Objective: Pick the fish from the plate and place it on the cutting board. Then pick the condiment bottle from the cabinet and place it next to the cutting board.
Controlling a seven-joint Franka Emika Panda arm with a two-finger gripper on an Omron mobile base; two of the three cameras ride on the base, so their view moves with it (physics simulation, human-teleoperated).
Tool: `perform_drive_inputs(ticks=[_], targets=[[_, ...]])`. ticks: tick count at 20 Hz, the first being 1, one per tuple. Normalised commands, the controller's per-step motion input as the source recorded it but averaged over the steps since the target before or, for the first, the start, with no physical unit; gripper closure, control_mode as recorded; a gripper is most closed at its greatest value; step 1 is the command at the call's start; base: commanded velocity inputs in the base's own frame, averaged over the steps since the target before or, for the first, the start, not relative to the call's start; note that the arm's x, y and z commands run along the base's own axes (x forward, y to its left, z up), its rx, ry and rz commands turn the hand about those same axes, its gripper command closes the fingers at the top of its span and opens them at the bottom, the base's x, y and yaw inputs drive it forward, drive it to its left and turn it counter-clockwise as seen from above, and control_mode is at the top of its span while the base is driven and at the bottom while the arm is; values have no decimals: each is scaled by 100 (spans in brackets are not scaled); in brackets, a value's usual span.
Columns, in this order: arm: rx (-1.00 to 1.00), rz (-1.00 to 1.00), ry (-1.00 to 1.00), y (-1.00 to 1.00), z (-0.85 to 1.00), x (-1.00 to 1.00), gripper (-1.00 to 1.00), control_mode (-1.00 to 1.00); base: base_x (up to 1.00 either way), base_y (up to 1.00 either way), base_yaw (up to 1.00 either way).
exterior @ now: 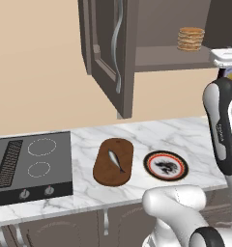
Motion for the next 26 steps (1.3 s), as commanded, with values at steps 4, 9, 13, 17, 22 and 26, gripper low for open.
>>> perform_drive_inputs(ticks=[4,9,13,17,22,26], targets=[[0,5,0,17,-51,-44,100,-100,0,0,0],[2,5,0,16,-53,-37,100,-100,0,0,0],[3,7,0,9,-40,-29,100,-100,0,0,0],[2,12,0,0,-25,-10,100,-100,0,0,0],[0,17,0,0,-24,-1,100,-100,0,0,0],[0,17,-1,0,-37,-1,100,-100,0,0,0]])
